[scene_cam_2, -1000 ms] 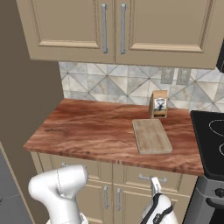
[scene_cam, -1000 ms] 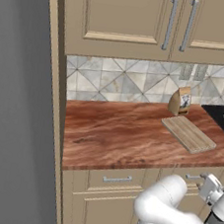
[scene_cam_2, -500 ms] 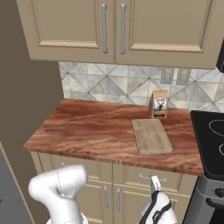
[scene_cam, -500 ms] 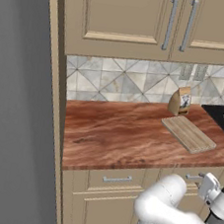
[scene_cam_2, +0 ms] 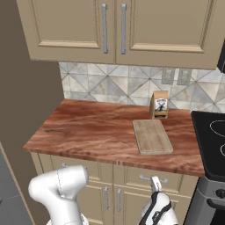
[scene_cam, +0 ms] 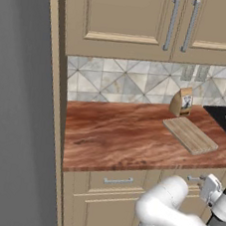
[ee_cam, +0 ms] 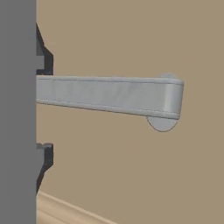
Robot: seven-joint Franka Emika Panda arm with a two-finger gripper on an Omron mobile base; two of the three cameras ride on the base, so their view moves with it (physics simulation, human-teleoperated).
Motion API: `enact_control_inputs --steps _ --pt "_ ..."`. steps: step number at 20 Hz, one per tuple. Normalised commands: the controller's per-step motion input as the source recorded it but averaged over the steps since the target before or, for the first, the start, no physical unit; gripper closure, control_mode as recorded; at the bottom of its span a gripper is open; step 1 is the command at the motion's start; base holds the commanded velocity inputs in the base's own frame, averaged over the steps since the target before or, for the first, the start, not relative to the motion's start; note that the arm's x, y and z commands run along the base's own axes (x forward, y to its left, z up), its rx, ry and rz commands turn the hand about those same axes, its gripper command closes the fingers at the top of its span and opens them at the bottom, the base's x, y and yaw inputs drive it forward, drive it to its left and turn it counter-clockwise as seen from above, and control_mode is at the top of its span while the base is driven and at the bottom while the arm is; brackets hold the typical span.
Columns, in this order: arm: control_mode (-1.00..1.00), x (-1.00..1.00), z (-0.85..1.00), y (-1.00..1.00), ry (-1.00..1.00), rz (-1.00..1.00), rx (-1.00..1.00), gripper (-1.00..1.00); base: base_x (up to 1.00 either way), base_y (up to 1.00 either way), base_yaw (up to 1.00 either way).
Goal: Open the drawer on the right and place the cutting tools on the cutting board.
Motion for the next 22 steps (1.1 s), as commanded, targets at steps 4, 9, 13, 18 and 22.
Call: enact_control_inputs --steps 4,9,13,18,22 --pt "-1.0 0.0 0.0 0.0 0.0 0.0 0.0 1.0 0.0 0.0 0.0" --pt "-1.0 -0.23 0.0 0.0 0.0 0.0 0.0 1.0 0.0 0.0 0.0" --pt "-1.0 -0.86 -0.07 -0.01 0.0 -0.01 0.0 1.0 0.0 0.0 0.0" --pt "-1.0 -1.0 -0.19 -0.05 0.0 -0.04 0.0 1.0 0.0 0.0 0.0" --pt "-1.0 -1.0 -0.2 -0.04 0.0 -0.04 0.0 1.0 0.0 0.0 0.0"
